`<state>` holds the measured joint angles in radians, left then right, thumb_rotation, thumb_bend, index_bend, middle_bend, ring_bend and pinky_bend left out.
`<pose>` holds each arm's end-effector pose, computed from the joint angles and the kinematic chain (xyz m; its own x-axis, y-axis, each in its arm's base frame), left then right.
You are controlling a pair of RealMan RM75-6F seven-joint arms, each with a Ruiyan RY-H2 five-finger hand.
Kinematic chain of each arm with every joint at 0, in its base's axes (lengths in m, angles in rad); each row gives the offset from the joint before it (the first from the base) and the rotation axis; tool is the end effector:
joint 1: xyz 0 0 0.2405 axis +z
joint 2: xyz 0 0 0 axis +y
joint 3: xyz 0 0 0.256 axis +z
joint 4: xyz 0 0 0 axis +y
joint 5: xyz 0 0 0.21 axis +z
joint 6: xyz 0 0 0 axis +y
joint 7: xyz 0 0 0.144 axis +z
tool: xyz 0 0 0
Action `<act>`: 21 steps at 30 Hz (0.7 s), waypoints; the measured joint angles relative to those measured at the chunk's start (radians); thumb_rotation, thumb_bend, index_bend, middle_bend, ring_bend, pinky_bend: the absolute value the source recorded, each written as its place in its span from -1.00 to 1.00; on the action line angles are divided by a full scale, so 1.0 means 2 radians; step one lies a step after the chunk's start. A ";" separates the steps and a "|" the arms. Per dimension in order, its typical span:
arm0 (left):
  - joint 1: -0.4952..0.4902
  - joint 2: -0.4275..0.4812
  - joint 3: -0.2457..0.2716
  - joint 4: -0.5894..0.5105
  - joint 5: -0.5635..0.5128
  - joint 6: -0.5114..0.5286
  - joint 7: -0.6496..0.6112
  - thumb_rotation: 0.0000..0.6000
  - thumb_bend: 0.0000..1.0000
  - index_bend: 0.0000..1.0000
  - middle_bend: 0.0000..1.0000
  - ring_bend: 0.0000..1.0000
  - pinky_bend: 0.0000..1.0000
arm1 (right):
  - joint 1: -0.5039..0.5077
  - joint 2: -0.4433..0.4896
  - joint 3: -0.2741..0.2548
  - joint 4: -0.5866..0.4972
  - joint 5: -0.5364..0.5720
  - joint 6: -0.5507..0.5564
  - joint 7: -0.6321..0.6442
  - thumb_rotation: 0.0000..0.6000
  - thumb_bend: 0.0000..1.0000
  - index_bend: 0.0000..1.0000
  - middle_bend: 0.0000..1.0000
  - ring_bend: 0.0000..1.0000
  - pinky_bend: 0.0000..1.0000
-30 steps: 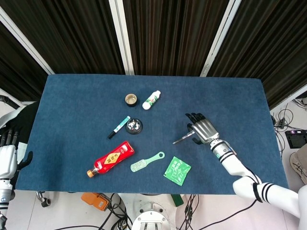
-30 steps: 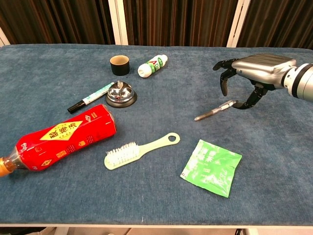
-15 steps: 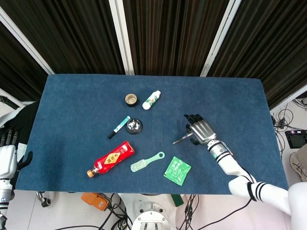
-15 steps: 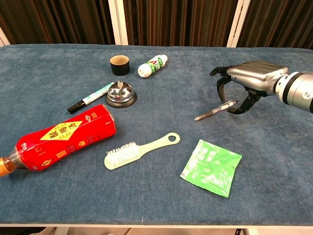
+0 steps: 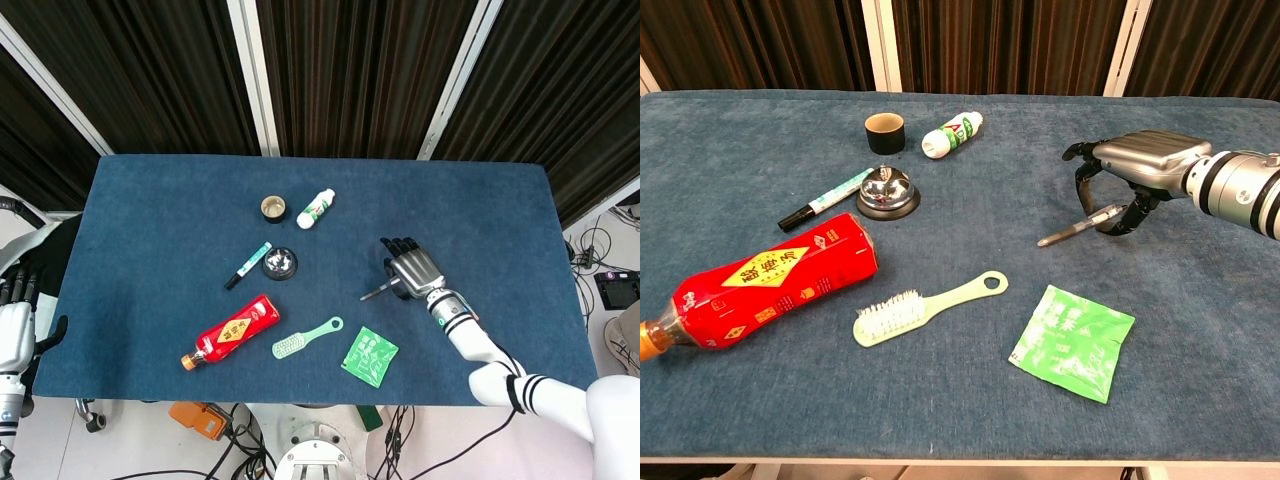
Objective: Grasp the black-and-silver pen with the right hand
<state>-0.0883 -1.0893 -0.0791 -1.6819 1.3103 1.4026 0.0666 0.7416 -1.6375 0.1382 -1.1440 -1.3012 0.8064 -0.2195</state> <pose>-0.3253 0.1849 0.1643 0.3884 0.0665 0.9191 0.9045 0.1630 -0.3941 -0.1965 -0.3651 -0.0403 0.6151 -0.2715 0.7402 -0.7629 -0.4422 0.4717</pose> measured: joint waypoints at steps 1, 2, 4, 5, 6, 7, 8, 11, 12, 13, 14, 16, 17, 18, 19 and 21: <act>0.000 0.000 0.000 0.000 0.000 0.000 0.000 1.00 -0.32 -0.85 -1.00 -0.87 -0.74 | 0.001 -0.001 0.000 0.001 0.001 -0.001 0.000 1.00 -0.04 0.12 -0.74 -0.67 -0.66; 0.000 0.000 0.000 0.000 0.000 0.000 0.000 1.00 -0.32 -0.85 -1.00 -0.87 -0.74 | 0.002 -0.001 0.000 0.002 0.002 -0.001 -0.001 1.00 -0.04 0.12 -0.74 -0.67 -0.66; 0.000 0.000 0.000 0.000 0.000 0.000 0.000 1.00 -0.32 -0.85 -1.00 -0.87 -0.74 | 0.004 -0.003 0.000 0.004 0.003 -0.003 -0.001 1.00 -0.04 0.12 -0.74 -0.67 -0.66; 0.000 0.000 0.000 0.000 0.000 0.000 0.000 1.00 -0.32 -0.85 -1.00 -0.87 -0.74 | 0.005 -0.004 0.000 0.005 0.004 -0.004 -0.002 1.00 -0.04 0.12 -0.74 -0.67 -0.66; 0.000 0.000 0.000 0.000 0.000 0.000 0.000 1.00 -0.32 -0.85 -1.00 -0.87 -0.74 | 0.005 -0.005 0.000 0.006 0.005 -0.004 -0.003 1.00 -0.04 0.13 -0.74 -0.67 -0.66; 0.000 0.000 0.000 0.000 -0.001 0.000 -0.001 1.00 -0.32 -0.85 -1.00 -0.87 -0.74 | 0.006 -0.006 0.000 0.007 0.005 -0.005 -0.004 1.00 -0.03 0.13 -0.74 -0.67 -0.66; 0.000 0.000 -0.001 0.000 -0.001 0.000 -0.001 1.00 -0.32 -0.85 -1.00 -0.87 -0.74 | 0.007 -0.007 0.000 0.008 0.006 -0.005 -0.004 1.00 -0.03 0.13 -0.74 -0.67 -0.66; 0.000 0.000 0.000 0.000 0.000 0.000 -0.001 1.00 -0.32 -0.85 -1.00 -0.87 -0.74 | 0.009 -0.008 -0.001 0.009 0.007 -0.006 -0.005 1.00 -0.04 0.14 -0.74 -0.67 -0.66; 0.000 0.000 0.000 0.001 0.000 0.000 -0.001 1.00 -0.32 -0.85 -1.00 -0.87 -0.74 | 0.009 -0.009 -0.002 0.010 0.007 -0.006 -0.006 1.00 -0.03 0.15 -0.74 -0.67 -0.66; 0.000 0.000 0.000 0.001 0.000 0.000 -0.001 1.00 -0.32 -0.85 -1.00 -0.87 -0.74 | 0.010 -0.009 -0.002 0.010 0.008 -0.006 -0.007 1.00 -0.03 0.16 -0.74 -0.66 -0.66; 0.000 0.000 0.000 0.001 0.000 0.000 -0.001 1.00 -0.32 -0.85 -1.00 -0.87 -0.74 | 0.010 -0.010 -0.002 0.010 0.008 -0.006 -0.007 1.00 -0.03 0.18 -0.74 -0.66 -0.66; 0.000 0.000 0.000 0.001 0.000 0.000 -0.002 1.00 -0.32 -0.85 -1.00 -0.87 -0.74 | 0.010 -0.011 -0.002 0.012 0.009 -0.006 -0.008 1.00 0.00 0.20 -0.74 -0.66 -0.66; 0.000 0.000 0.000 0.001 0.000 0.000 -0.002 1.00 -0.32 -0.85 -1.00 -0.87 -0.74 | 0.011 -0.012 -0.002 0.013 0.009 -0.005 -0.009 1.00 0.02 0.21 -0.74 -0.66 -0.66; 0.000 0.000 0.000 0.001 0.000 0.000 -0.002 1.00 -0.32 -0.85 -1.00 -0.87 -0.74 | 0.011 -0.013 -0.003 0.014 0.010 -0.005 -0.009 1.00 0.03 0.21 -0.74 -0.66 -0.66; 0.000 0.000 0.000 0.000 0.000 0.001 -0.002 1.00 -0.32 -0.85 -1.00 -0.87 -0.74 | 0.011 -0.014 -0.003 0.014 0.010 -0.004 -0.009 1.00 0.05 0.22 -0.74 -0.66 -0.66; 0.000 0.000 0.000 0.000 0.000 0.000 -0.002 1.00 -0.32 -0.85 -1.00 -0.87 -0.74 | 0.011 -0.015 -0.003 0.016 0.010 -0.003 -0.010 1.00 0.08 0.24 -0.74 -0.66 -0.66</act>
<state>-0.0876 -1.0894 -0.0792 -1.6821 1.3102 1.4032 0.0618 0.7639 -1.6668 0.1315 -1.1129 -1.2803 0.7995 -0.2404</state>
